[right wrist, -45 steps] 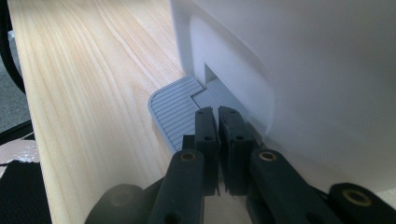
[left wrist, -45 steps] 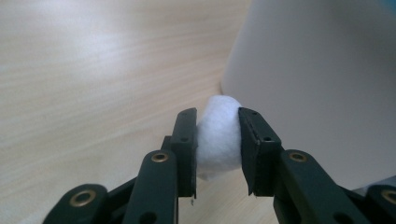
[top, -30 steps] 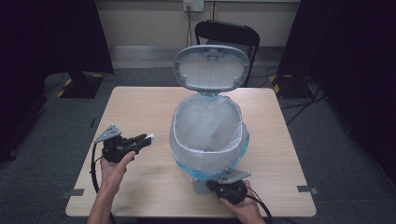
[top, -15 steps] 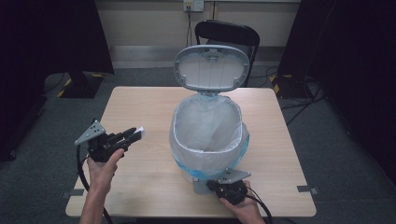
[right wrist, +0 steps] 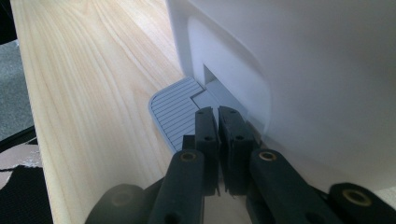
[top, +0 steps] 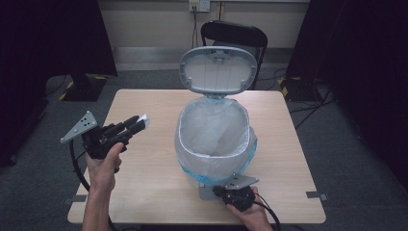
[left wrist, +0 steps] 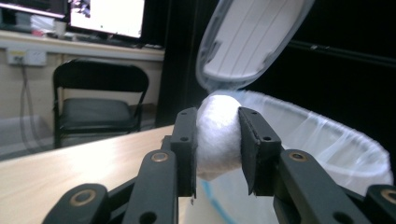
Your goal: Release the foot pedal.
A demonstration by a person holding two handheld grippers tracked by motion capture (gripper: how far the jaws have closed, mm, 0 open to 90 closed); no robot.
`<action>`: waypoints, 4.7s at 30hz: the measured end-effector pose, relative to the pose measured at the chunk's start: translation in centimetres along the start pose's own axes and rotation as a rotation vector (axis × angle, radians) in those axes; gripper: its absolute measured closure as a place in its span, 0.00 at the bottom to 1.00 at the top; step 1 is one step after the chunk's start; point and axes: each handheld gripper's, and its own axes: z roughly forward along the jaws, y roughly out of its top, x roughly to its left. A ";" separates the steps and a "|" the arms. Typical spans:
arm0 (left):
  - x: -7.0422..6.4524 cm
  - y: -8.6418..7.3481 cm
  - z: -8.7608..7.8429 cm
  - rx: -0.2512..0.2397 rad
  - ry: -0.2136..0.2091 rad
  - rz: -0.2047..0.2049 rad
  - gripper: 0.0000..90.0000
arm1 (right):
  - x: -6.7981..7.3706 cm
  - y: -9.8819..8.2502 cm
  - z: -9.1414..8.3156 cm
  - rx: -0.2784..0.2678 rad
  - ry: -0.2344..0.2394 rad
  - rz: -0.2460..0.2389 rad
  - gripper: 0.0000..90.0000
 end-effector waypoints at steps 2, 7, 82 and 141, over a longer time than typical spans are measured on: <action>-0.3 0.6 0.4 -0.005 -0.011 0.016 0.77 | 0.0 0.0 0.0 0.000 0.000 0.000 0.97; -1.0 2.1 1.2 -0.013 -0.035 0.044 0.77 | 0.0 0.0 0.0 0.001 0.001 -0.006 0.96; -4.8 6.8 8.6 0.095 -0.137 0.148 0.33 | 0.0 -0.1 0.0 -0.005 -0.002 0.007 0.96; 4.9 -13.9 1.4 0.659 0.302 0.040 0.28 | 0.1 -0.3 0.0 -0.022 0.002 0.042 0.92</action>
